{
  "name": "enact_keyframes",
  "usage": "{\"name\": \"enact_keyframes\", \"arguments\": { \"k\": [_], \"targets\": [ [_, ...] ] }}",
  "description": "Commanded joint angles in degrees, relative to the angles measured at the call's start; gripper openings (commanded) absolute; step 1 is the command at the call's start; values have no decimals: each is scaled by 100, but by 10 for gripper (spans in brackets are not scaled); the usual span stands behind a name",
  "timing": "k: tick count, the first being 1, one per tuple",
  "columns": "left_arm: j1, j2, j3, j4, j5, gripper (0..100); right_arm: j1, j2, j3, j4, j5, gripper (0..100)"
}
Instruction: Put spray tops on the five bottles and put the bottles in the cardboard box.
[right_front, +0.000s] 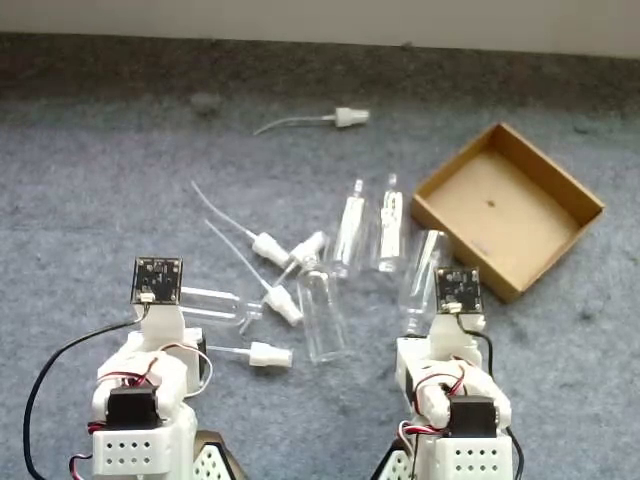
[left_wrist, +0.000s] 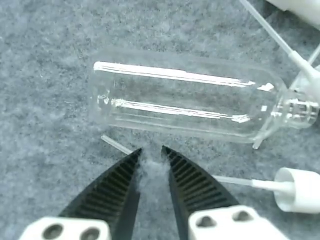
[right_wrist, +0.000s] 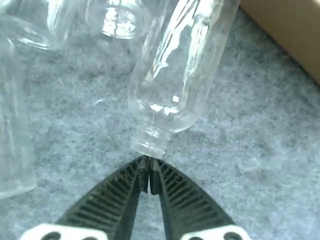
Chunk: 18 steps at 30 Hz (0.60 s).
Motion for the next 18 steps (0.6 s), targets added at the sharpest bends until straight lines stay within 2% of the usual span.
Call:
{"name": "enact_keyframes", "arguments": {
  "k": [1,18],
  "targets": [
    [48,13,110,18,-9,6,-40,-22,963,22,44,5],
    [84,4,110,9,0,7,-40,-22,963,22,44,5]
  ]
}}
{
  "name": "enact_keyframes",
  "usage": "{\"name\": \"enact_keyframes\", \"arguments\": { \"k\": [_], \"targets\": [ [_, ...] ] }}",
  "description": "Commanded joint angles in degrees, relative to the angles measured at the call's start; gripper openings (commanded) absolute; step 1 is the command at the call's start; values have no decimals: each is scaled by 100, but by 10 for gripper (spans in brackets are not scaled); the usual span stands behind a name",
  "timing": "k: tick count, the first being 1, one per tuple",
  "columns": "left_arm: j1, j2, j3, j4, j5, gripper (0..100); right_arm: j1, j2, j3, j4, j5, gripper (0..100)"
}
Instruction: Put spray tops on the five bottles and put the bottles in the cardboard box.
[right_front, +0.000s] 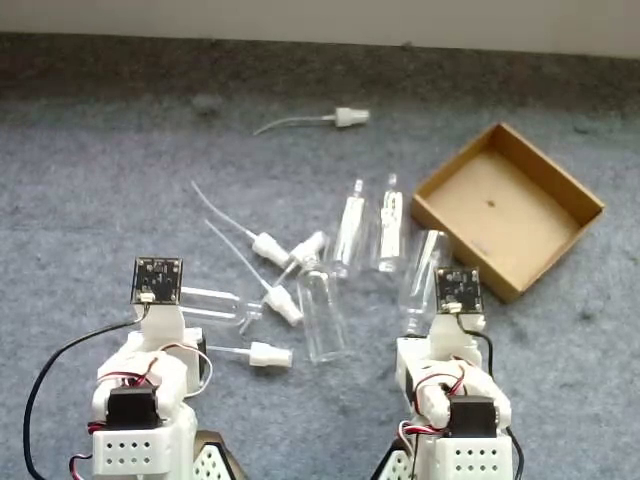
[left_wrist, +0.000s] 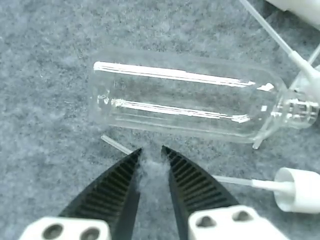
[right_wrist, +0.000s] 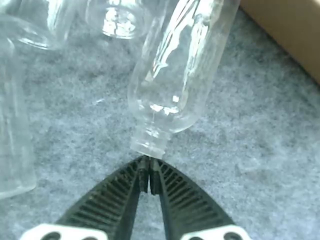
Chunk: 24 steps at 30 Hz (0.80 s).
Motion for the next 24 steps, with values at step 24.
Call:
{"name": "enact_keyframes", "arguments": {
  "k": [24],
  "targets": [
    [57,13,110,-519,-26,7,-66,-22,963,13,26,5]
  ]
}}
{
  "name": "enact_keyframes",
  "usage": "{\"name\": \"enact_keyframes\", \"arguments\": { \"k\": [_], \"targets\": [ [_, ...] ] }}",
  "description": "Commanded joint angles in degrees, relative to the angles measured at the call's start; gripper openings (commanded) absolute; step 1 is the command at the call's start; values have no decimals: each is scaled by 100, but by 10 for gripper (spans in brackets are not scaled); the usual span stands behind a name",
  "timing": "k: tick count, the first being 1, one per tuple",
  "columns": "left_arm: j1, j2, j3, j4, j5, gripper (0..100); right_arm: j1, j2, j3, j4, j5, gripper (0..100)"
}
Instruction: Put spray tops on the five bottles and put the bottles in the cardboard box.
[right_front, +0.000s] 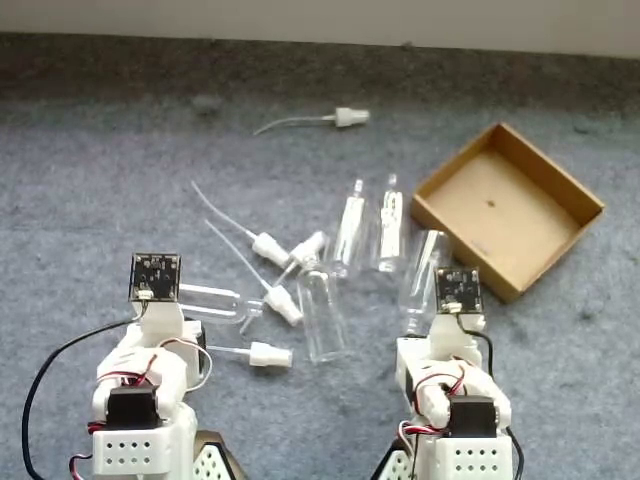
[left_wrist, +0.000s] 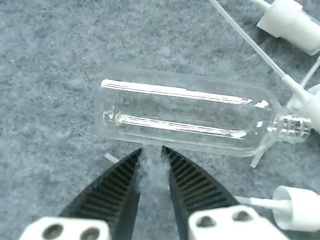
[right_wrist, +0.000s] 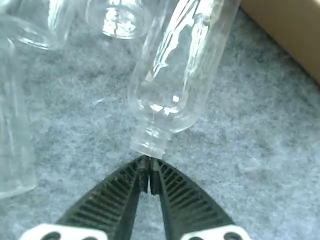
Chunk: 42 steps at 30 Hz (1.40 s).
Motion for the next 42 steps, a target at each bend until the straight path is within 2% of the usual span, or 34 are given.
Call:
{"name": "enact_keyframes", "arguments": {
  "k": [1,8,13,16,19,23,30,35,42],
  "targets": [
    [48,13,110,-97,-26,7,-66,-22,963,13,26,5],
    [40,13,110,-97,-26,7,-22,-22,954,-189,44,5],
    [40,13,110,-97,-26,6,646,-22,945,-936,79,9],
    [40,13,110,-97,-26,5,1068,-22,813,-1534,782,10],
    [40,13,110,-97,-26,5,1552,-22,505,-1640,1582,10],
    [40,13,110,-97,-26,5,2062,-22,-119,-1596,1582,10],
    [40,13,110,-88,-26,5,2123,40,-1991,-127,1952,11],
    [31,13,110,-88,-26,5,2158,163,-3002,215,2347,14],
    [31,13,110,-88,-26,5,2088,2527,-4523,541,2356,184]
  ]
}}
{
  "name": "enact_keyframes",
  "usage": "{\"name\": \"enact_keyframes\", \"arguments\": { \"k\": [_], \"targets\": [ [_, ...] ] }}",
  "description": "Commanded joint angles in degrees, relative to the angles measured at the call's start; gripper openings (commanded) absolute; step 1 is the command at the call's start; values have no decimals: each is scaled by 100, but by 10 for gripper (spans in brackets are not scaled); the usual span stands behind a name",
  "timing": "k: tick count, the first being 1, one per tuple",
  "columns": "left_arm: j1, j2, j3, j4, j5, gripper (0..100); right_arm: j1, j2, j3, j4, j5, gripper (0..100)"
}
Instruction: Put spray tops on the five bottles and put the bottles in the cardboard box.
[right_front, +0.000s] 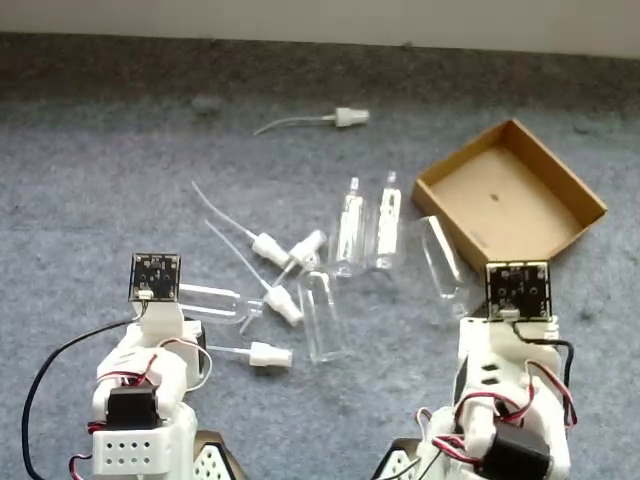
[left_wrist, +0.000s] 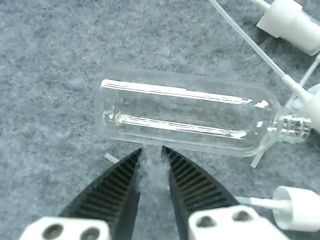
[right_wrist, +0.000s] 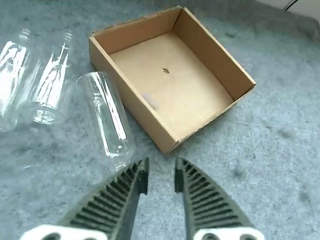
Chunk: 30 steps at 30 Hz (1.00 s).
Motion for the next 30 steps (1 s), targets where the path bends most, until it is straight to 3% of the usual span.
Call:
{"name": "enact_keyframes", "arguments": {
  "k": [1,11,23,30],
  "targets": [
    [31,13,110,-88,-26,5,-66,1560,-1174,84,97,197],
    [31,13,110,-88,-26,5,-1165,4321,-2281,101,88,206],
    [31,13,110,-62,-26,5,-2229,6571,-3890,1182,62,212],
    [31,13,110,-18,-26,6,-2686,7679,-5253,1138,-563,391]
  ]
}}
